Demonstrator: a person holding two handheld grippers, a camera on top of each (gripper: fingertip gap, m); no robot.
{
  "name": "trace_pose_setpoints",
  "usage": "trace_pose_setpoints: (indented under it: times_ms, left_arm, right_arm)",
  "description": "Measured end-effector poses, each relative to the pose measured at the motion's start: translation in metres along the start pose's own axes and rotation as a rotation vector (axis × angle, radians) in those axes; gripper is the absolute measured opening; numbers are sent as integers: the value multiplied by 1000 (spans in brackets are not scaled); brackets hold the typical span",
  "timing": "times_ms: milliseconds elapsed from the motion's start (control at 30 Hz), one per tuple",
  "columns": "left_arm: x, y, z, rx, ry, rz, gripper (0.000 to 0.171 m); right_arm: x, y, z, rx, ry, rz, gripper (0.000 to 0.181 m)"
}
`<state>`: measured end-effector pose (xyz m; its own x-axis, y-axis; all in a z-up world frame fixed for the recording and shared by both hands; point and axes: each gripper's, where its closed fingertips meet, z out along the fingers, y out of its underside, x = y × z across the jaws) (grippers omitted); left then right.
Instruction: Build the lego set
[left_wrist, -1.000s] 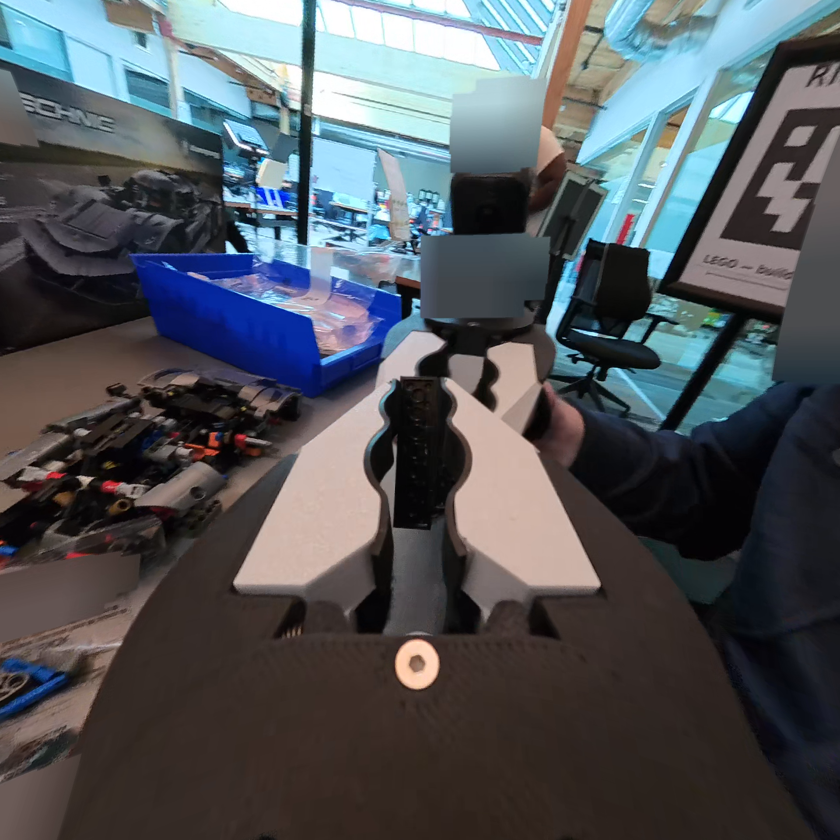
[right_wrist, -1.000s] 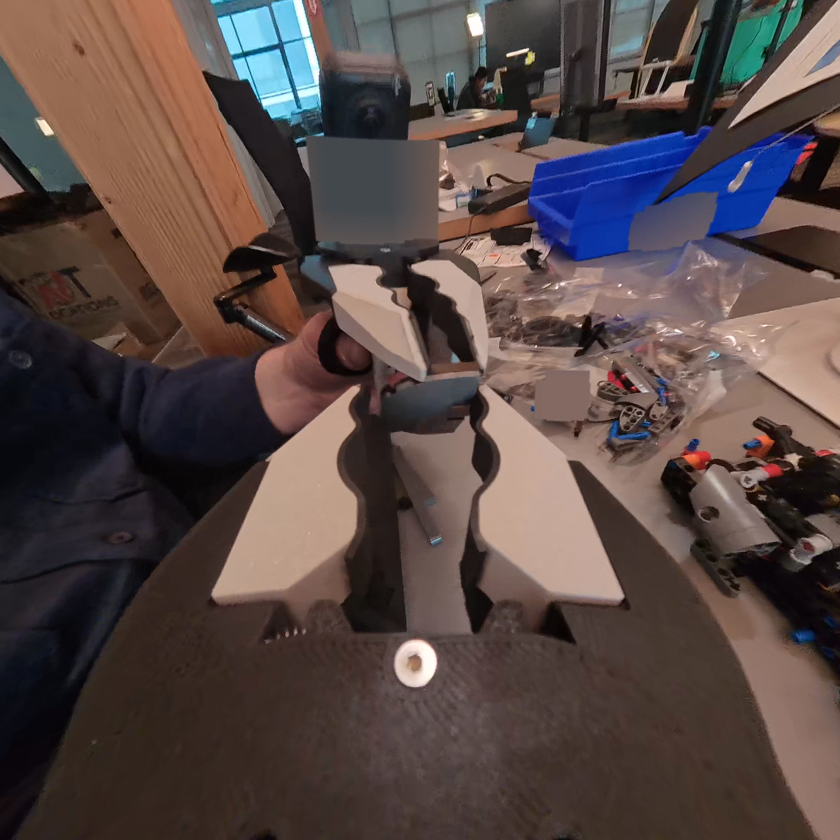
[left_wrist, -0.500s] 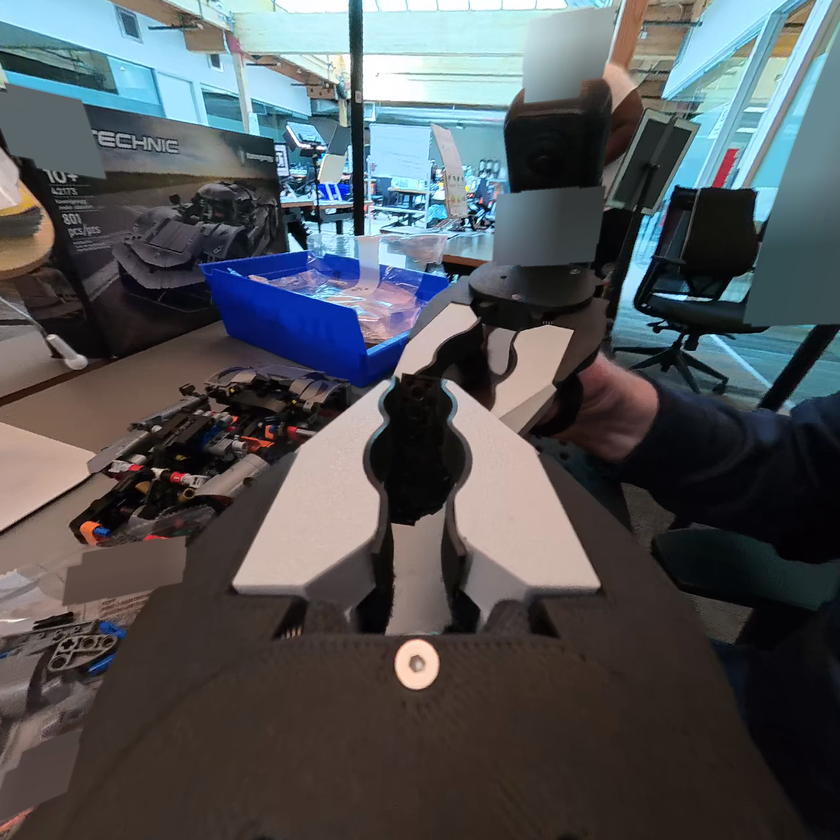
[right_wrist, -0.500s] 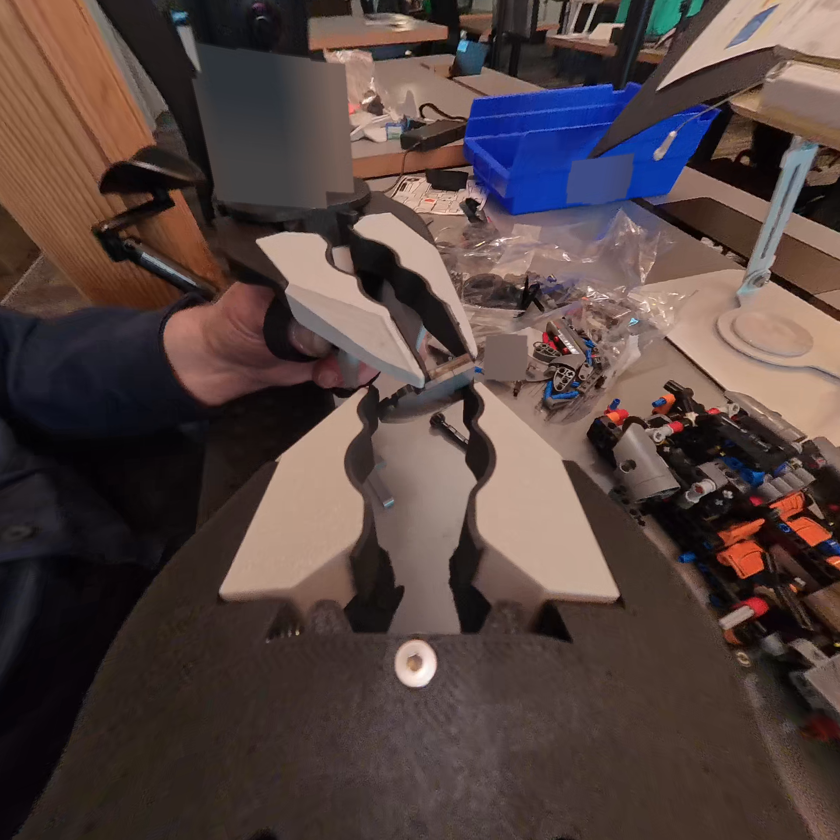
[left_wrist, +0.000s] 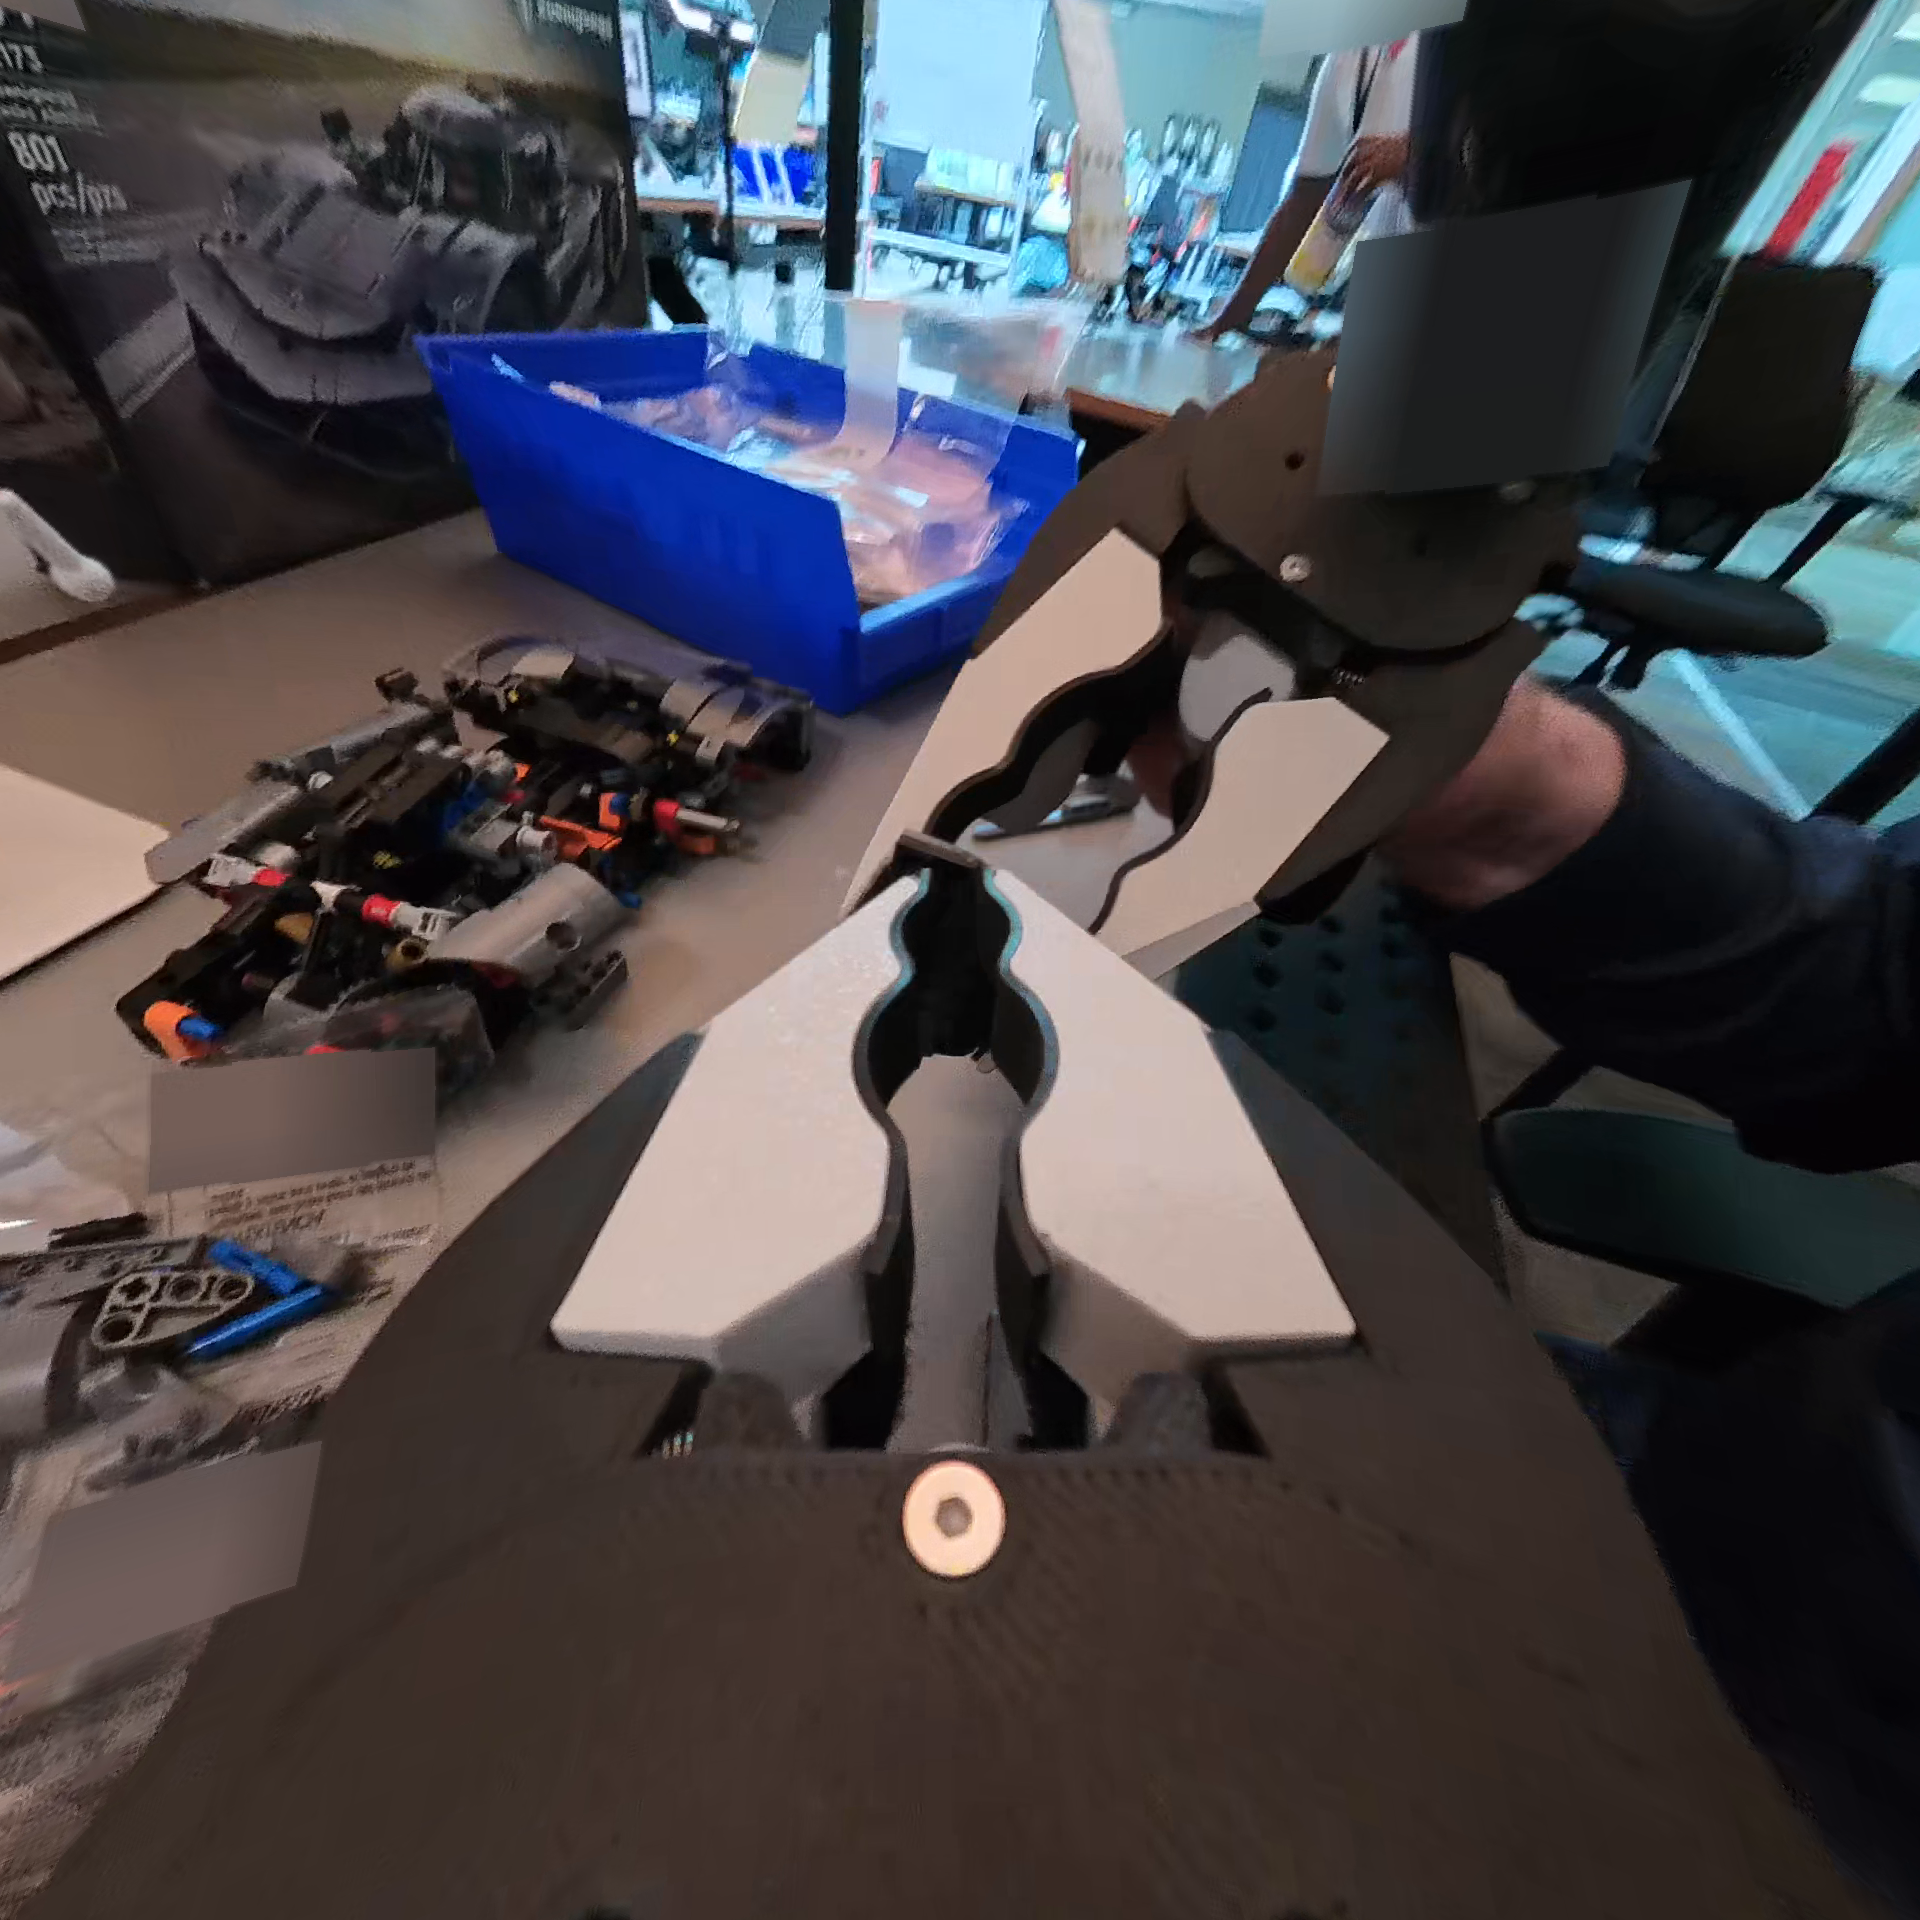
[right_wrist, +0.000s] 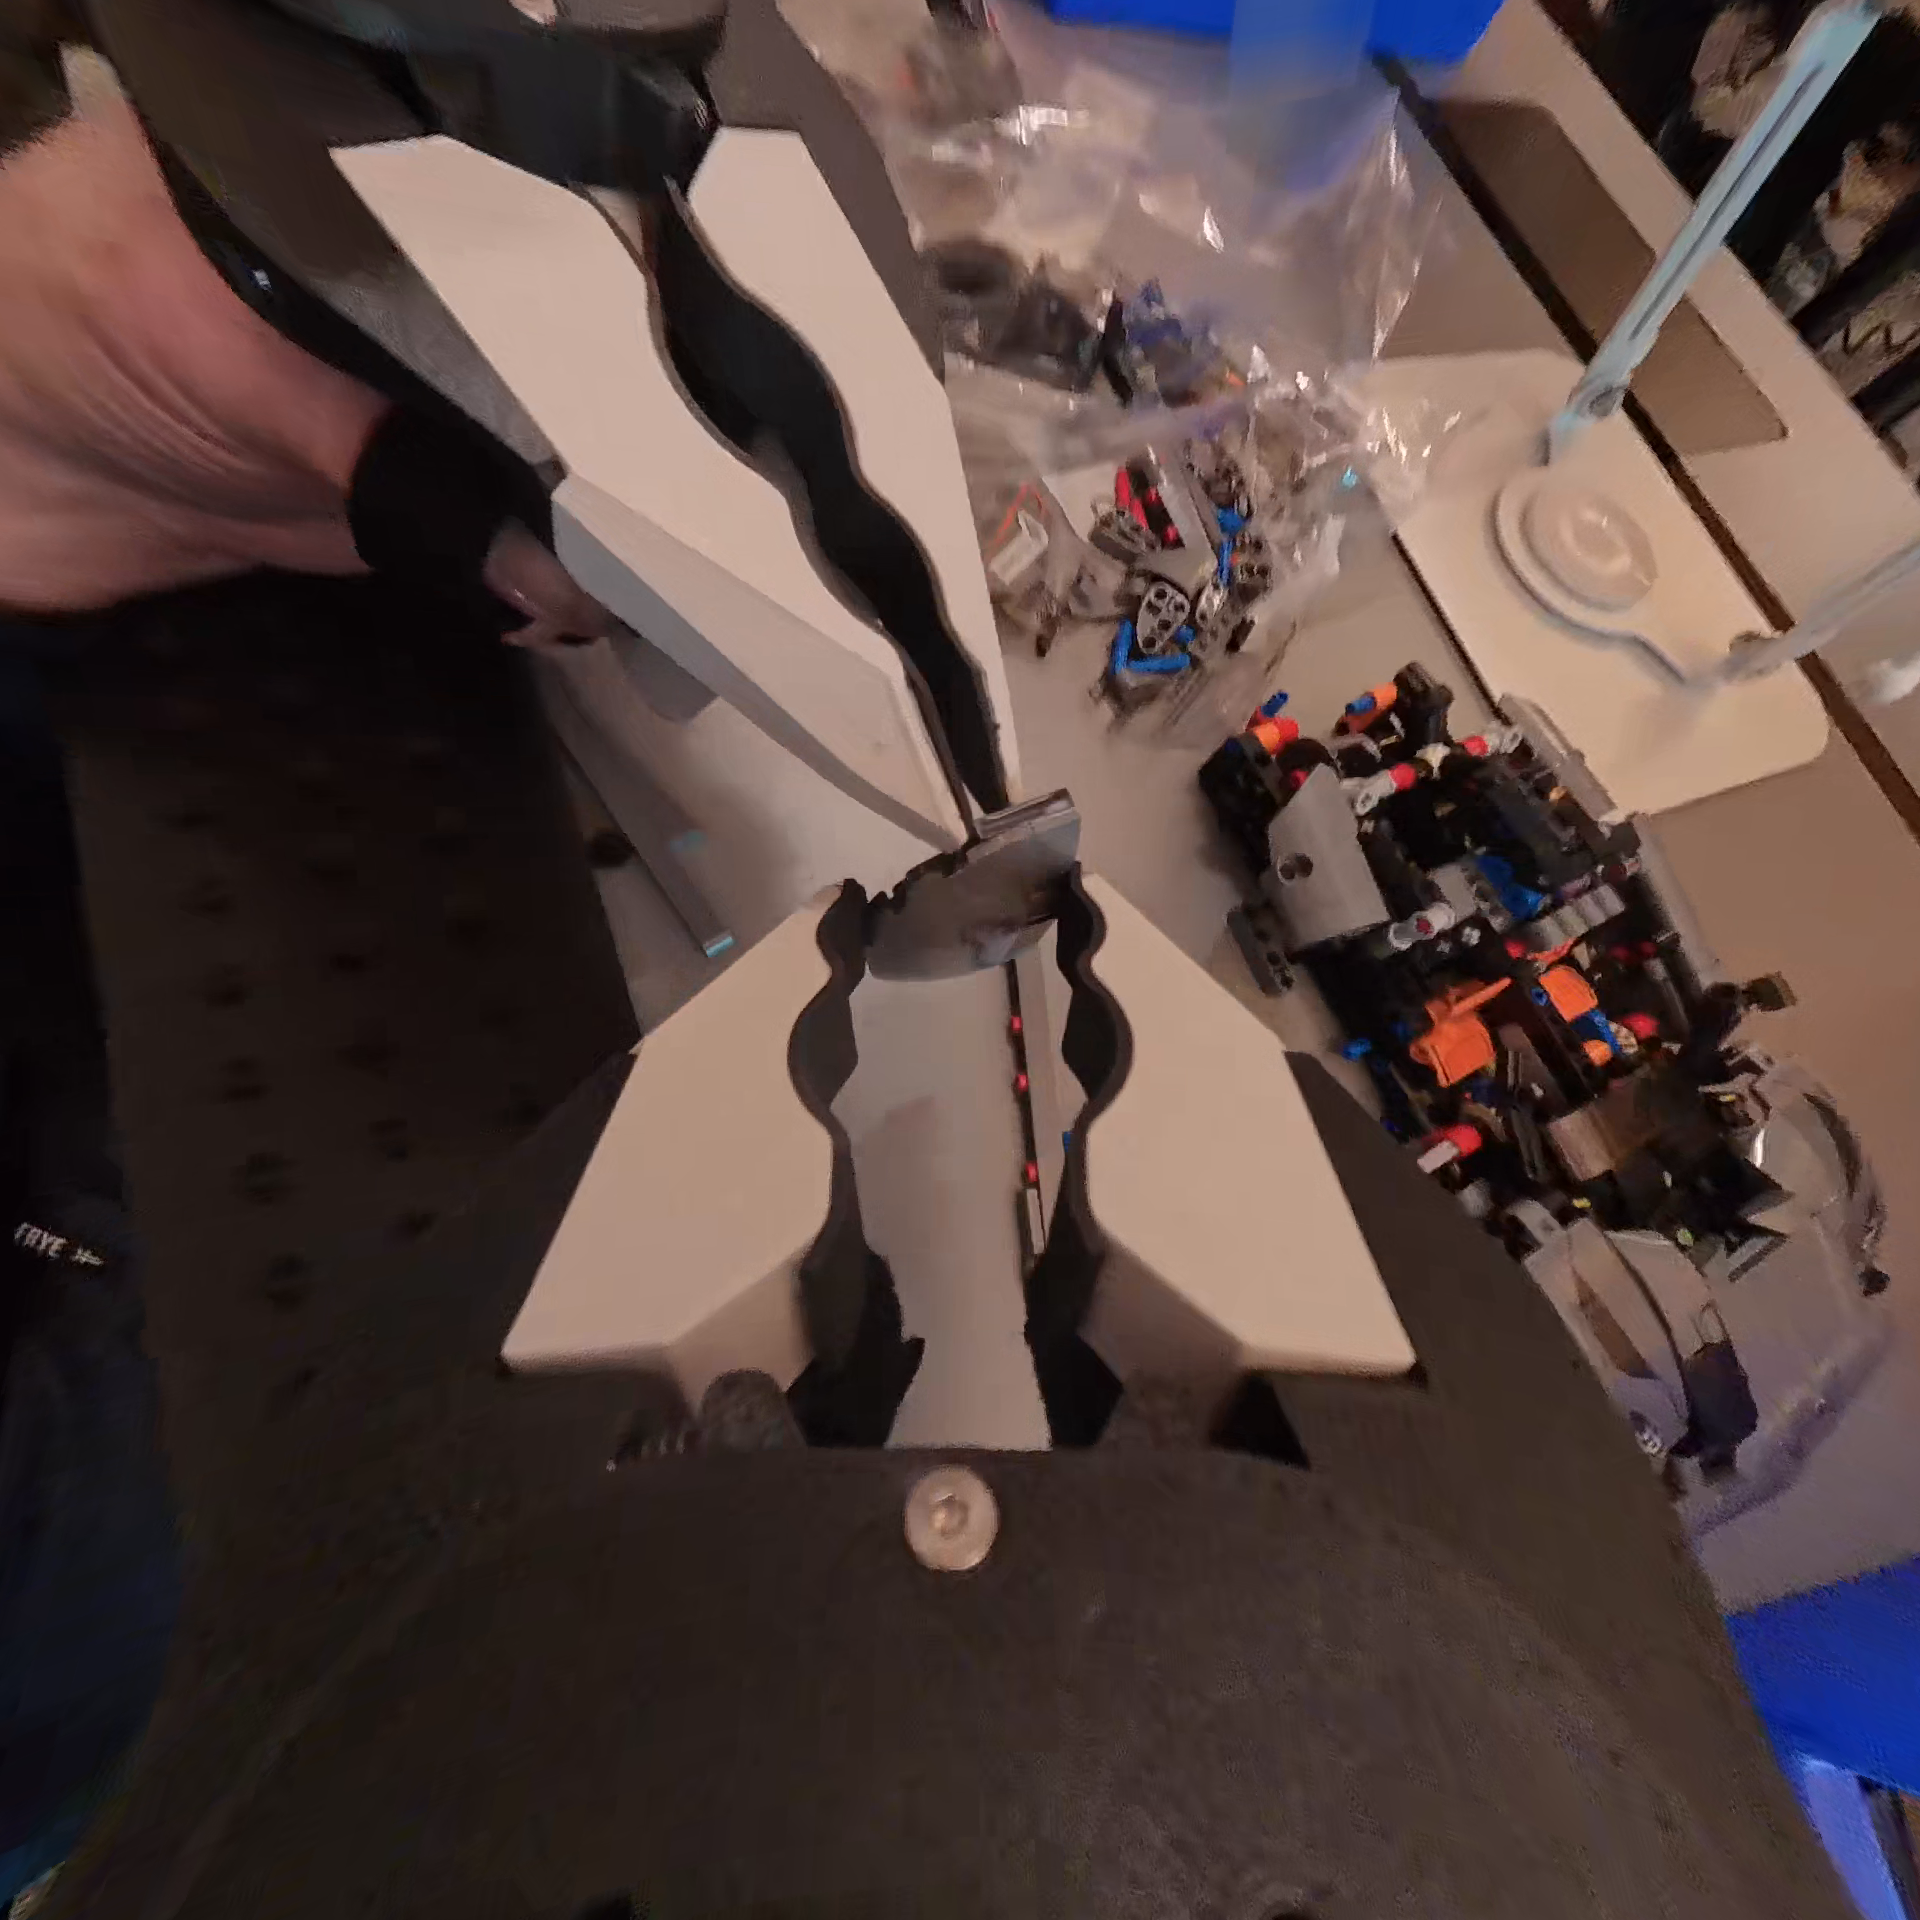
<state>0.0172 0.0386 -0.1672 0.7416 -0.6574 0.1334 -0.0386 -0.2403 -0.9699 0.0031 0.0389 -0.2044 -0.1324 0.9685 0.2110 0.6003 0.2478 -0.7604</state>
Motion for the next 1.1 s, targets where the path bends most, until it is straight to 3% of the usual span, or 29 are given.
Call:
trace_pose_setpoints:
  times_ms: [100,367,667,733,833,967,1100]
  left_arm:
    - [-4,13,6,-84,-53,53,2]
    - [-8,29,10,-161,-34,-30,13]
    - [-14,36,10,-199,-20,-129,3]
    - [-24,27,6,-152,-97,-82,0]
    - [-22,18,3,-112,-62,-88,8]
    - [7,19,12,-132,121,-81,14]
    - [18,22,14,-159,208,-99,16]
  right_arm:
    - [0,13,8,-69,-1,14,36]
    - [-1,26,20,-165,40,-33,36]
    - [-4,34,25,-173,13,-86,36]
    - [-13,30,25,-121,-65,-45,36]
    - [-22,21,17,-26,-190,4,36]
    - [-42,8,-1,100,-434,39,36]
    - [-44,13,-10,122,-544,67,36]
